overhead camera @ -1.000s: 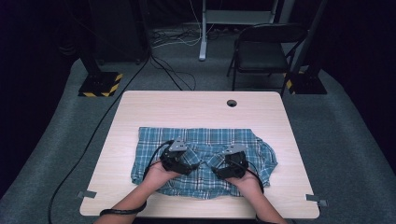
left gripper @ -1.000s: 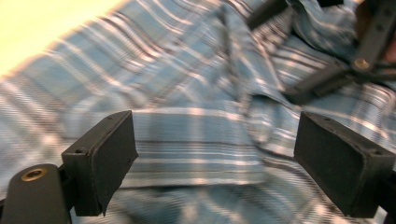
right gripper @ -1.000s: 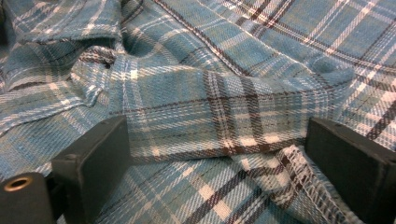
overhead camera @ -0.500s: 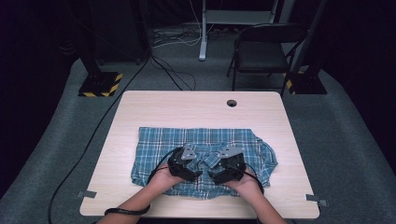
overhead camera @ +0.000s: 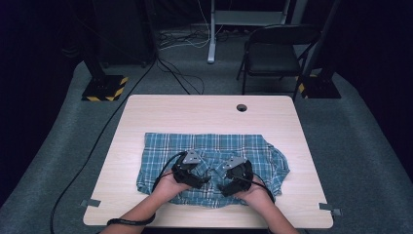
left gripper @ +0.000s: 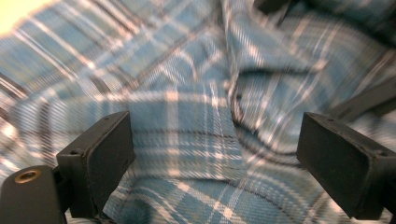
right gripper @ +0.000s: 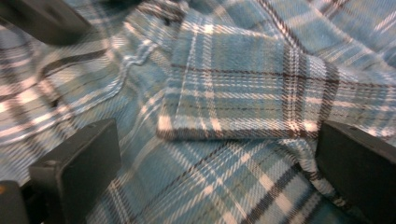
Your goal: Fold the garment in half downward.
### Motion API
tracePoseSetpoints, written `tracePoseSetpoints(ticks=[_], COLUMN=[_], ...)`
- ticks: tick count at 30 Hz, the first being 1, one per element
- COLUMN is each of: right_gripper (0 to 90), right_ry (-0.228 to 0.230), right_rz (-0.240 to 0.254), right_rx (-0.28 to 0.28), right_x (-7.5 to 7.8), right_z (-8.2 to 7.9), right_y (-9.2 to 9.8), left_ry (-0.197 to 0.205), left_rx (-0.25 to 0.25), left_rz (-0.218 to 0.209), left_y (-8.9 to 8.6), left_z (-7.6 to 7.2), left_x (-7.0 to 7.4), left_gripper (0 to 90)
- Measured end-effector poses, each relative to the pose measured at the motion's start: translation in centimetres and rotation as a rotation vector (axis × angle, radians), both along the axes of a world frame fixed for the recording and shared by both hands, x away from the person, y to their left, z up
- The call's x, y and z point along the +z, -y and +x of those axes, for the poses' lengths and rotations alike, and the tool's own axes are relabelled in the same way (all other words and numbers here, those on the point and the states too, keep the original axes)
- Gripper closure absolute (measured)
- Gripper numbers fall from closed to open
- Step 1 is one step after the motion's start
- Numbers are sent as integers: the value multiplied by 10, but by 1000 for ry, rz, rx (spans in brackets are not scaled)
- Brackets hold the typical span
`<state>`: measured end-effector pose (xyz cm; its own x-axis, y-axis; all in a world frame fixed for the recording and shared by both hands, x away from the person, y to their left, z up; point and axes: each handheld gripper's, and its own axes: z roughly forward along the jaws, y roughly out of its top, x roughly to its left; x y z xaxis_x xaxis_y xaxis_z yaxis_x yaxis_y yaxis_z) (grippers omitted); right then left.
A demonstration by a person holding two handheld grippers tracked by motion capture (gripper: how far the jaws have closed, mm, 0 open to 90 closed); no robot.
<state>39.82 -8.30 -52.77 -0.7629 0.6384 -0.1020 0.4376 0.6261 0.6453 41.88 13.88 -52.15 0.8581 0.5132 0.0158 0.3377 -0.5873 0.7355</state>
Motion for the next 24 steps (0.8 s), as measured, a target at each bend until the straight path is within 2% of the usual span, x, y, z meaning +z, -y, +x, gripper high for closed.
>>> tracePoseSetpoints(ticks=[1, 3, 5, 7, 10, 14, 17, 20, 24], right_gripper=[29, 46, 48, 47, 46, 35, 16, 14, 25], right_ry=[2, 10, 23, 21, -23, -79, -57, -55, -71], right_rz=[18, 98, 169, 197, 168, 104, 77, 75, 83], right_rx=[10, 22, 6, -23, -56, -56, -61, -68, -72], right_x=[5, 17, 28, 30, 20, 0, -3, -4, -1], right_z=[-1, -1, 1, 5, 11, 17, 17, 17, 17], right_y=[2, 12, 25, 37, 49, 49, 46, 45, 46], left_ry=[-3, 6, 19, 30, 30, 33, 29, 23, 52], left_rx=[-2, -12, -18, -22, -21, -18, -21, -17, 22], left_rz=[14, 39, 56, 64, 57, 51, 36, -3, -61], left_y=[1, 2, 3, 4, 3, 3, 1, -5, -20], left_z=[1, 2, 2, 1, 1, 0, -1, -2, -1], left_x=[-3, -7, -9, -10, -11, -10, -6, 4, 18], left_gripper=[101, 103, 104, 104, 104, 104, 105, 109, 109])
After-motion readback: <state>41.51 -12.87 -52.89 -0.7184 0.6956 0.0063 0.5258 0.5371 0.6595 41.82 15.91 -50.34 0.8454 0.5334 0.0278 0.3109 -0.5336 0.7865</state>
